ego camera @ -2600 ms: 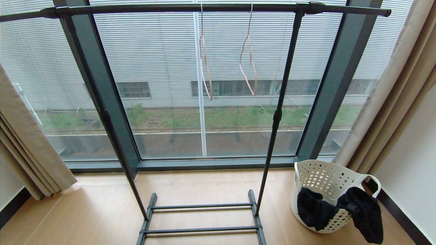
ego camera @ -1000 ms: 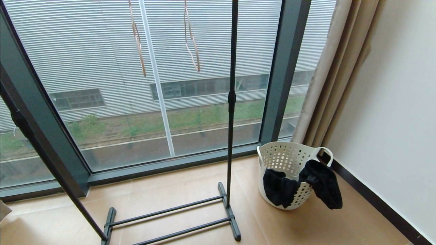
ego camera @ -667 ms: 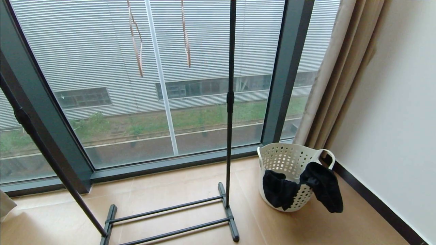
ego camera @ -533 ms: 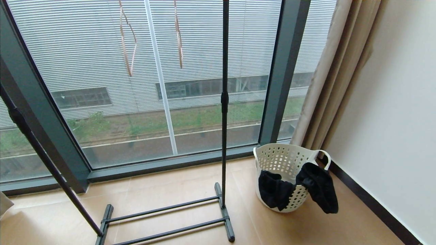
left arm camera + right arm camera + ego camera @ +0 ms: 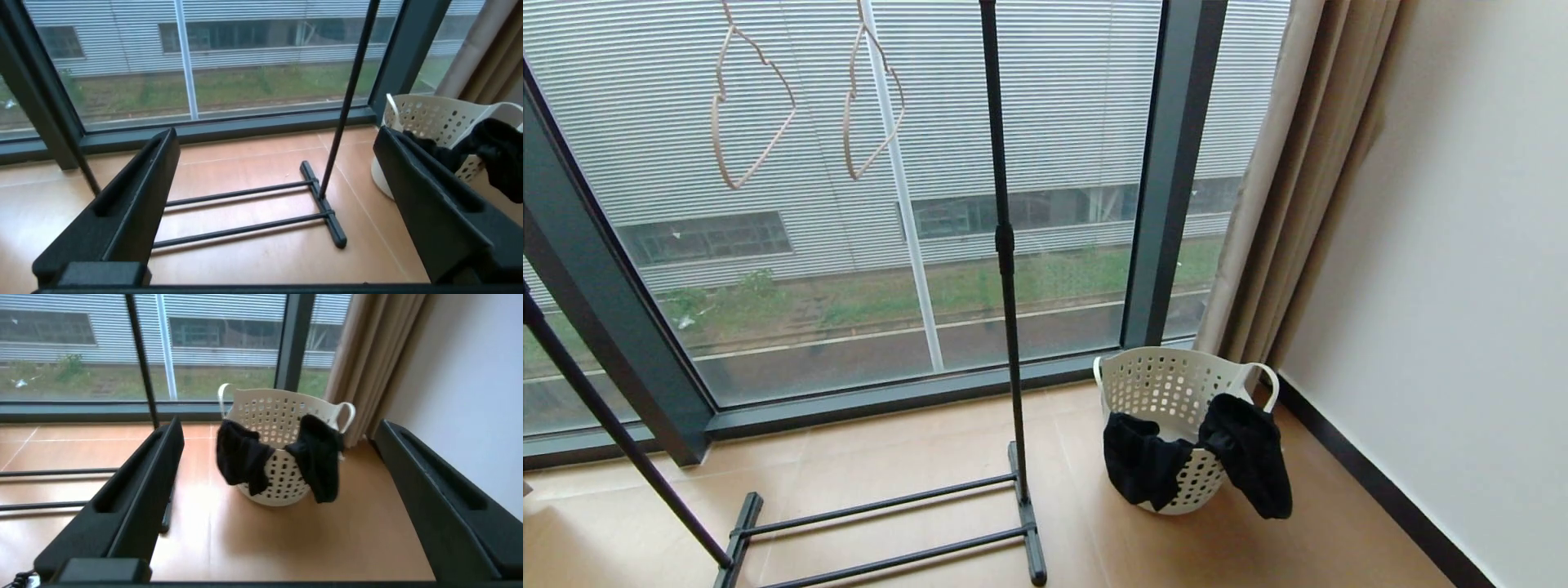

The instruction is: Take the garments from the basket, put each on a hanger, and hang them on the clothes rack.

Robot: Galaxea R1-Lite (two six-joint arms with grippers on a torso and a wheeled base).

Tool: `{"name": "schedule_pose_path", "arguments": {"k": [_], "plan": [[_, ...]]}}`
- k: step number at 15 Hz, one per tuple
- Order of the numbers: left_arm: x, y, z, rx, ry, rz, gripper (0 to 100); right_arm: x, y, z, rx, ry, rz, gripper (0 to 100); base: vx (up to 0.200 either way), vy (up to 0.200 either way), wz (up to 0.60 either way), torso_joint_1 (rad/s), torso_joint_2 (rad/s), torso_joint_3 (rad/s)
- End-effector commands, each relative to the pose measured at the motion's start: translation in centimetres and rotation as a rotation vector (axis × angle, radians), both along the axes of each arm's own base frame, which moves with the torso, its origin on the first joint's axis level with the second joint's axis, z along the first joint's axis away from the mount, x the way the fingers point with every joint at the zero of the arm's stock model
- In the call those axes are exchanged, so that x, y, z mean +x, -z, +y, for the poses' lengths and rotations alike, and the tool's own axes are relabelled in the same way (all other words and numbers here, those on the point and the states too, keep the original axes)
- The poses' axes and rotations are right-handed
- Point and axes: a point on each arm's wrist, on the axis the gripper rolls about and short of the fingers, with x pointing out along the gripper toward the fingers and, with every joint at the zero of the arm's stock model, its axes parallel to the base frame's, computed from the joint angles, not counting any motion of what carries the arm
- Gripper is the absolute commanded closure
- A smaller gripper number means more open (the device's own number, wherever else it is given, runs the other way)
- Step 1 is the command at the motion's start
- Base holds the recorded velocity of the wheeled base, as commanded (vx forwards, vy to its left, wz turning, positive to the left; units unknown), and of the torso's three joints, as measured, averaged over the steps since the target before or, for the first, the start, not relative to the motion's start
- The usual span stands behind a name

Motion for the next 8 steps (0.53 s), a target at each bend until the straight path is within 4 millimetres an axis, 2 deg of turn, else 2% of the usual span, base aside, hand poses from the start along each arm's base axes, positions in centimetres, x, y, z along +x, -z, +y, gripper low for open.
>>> {"name": "schedule_pose_path", "arguments": {"k": [1, 6, 7, 8], "plan": [[0.01, 0.01, 0.0, -0.002, 0.0, 0.002, 0, 0.01, 0.0, 0.0, 0.0, -0.001, 0.002, 0, 0.2, 0.0, 0.0, 0.002, 0.0, 0.002], [0.01, 0.01, 0.0, 0.0, 0.0, 0.002, 0, 0.01, 0.0, 0.0, 0.0, -0.001, 0.002, 0, 0.2, 0.0, 0.0, 0.004, 0.0, 0.001], [0.01, -0.01, 0.0, 0.0, 0.0, 0.0, 0, 0.01, 0.0, 0.0, 0.0, -0.001, 0.002, 0, 0.0, 0.0, 0.0, 0.0, 0.0, 0.0], [0.01, -0.01, 0.0, 0.0, -0.002, 0.0, 0, 0.01, 0.0, 0.0, 0.0, -0.001, 0.002, 0, 0.0, -0.2, 0.0, 0.017, 0.0, -0.002]]}}
